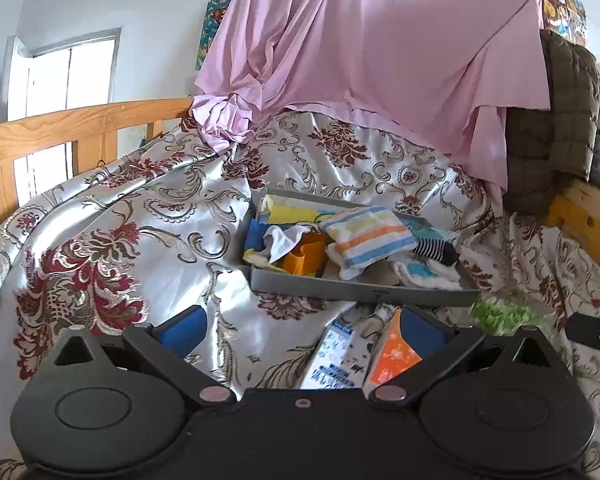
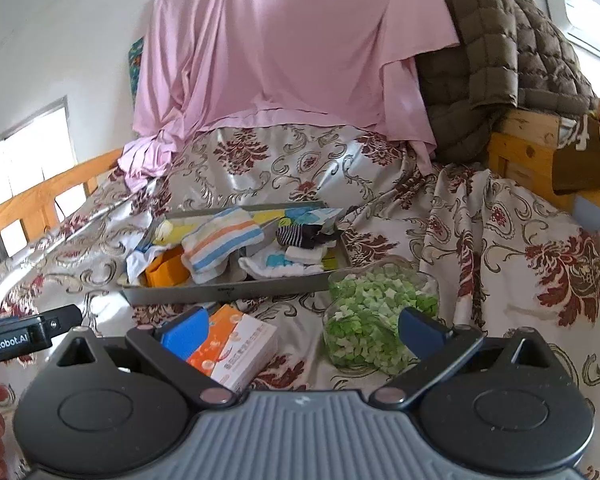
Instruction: Organize soft objects
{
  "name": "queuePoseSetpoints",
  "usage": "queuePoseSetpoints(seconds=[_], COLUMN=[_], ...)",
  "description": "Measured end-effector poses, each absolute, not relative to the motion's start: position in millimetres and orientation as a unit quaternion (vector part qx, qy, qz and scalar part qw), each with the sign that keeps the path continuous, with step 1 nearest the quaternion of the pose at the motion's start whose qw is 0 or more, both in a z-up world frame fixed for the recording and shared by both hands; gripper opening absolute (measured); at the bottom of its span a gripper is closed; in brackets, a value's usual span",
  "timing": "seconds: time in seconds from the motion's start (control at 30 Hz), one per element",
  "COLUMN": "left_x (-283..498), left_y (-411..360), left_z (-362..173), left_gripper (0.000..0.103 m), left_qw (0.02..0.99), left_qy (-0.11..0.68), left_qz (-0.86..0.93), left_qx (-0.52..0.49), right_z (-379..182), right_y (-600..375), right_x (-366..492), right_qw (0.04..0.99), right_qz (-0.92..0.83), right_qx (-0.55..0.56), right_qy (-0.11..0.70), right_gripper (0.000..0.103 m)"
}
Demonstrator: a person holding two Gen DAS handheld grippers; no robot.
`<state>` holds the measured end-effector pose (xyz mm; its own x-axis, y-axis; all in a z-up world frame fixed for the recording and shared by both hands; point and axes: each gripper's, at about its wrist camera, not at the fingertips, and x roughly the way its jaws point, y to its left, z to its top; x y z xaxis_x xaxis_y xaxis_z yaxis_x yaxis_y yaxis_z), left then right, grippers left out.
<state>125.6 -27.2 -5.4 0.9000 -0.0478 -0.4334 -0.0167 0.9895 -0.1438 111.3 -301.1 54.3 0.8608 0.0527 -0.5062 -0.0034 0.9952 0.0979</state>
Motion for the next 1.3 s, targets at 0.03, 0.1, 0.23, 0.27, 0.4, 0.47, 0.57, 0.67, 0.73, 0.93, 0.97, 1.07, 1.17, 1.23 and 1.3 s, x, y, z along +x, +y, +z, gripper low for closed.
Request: queuePoseSetpoints(seconds=[0.03,0.1,0.23,0.27,0.4,0.47,0.57,0.67,0.73,0.93,0.97,1.07,1.17,1.23,1.3], left_x=[125,122,115,114,111,109,105,102,100,98,97,97,97,96,96], left_y=[-26,-24,-20,-20,-17,-15,-13,-9,-7,-11,-12,-13,-13,-14,-14], left_z=[-7,-9,-12,-12,-13,-14,-16,-17,-17,-19,-20,-21,-21,-21,-21], left_gripper=[0.102,0.102,0.102,0.102,0.102,0.102,0.102,0.102,0.102,0.102,0.102,0.102,0.102,0.102,0.102], left_qw=[0.972,0.971,0.971,0.970,0.968,0.966,0.964,0.963,0.963,0.961,0.961,0.960,0.960,0.960,0.959], left_qy=[0.225,0.230,0.233,0.235,0.244,0.251,0.260,0.258,0.259,0.268,0.268,0.271,0.273,0.273,0.275], left_qz=[-0.006,-0.001,0.005,0.006,0.009,0.014,0.025,0.036,0.041,0.040,0.039,0.041,0.043,0.041,0.039], left_qx=[-0.069,-0.064,-0.060,-0.058,-0.056,-0.055,-0.054,-0.061,-0.067,-0.059,-0.058,-0.057,-0.057,-0.055,-0.053], right_z=[54,53,50,49,44,42,39,38,37,33,32,31,31,30,30], right_y=[-298,-293,-284,-282,-273,-269,-262,-259,-257,-252,-251,-250,-252,-251,-252], right_x=[111,110,109,109,105,102,98,93,91,90,90,91,91,90,90], right_qw=[0.963,0.963,0.961,0.961,0.959,0.958,0.958,0.958,0.957,0.954,0.954,0.953,0.952,0.951,0.951], right_qz=[0.015,0.016,0.011,0.011,0.013,0.014,0.008,0.000,0.000,0.006,0.007,0.007,0.007,0.007,0.009], right_qx=[0.042,0.033,0.021,0.020,0.016,0.017,0.013,0.016,0.019,0.012,0.010,0.007,0.011,0.013,0.014], right_qy=[0.264,0.268,0.276,0.277,0.284,0.287,0.287,0.286,0.288,0.298,0.300,0.304,0.306,0.307,0.309], right_gripper=[0.103,0.103,0.103,0.103,0.103,0.103,0.103,0.103,0.103,0.103,0.103,0.103,0.103,0.103,0.103])
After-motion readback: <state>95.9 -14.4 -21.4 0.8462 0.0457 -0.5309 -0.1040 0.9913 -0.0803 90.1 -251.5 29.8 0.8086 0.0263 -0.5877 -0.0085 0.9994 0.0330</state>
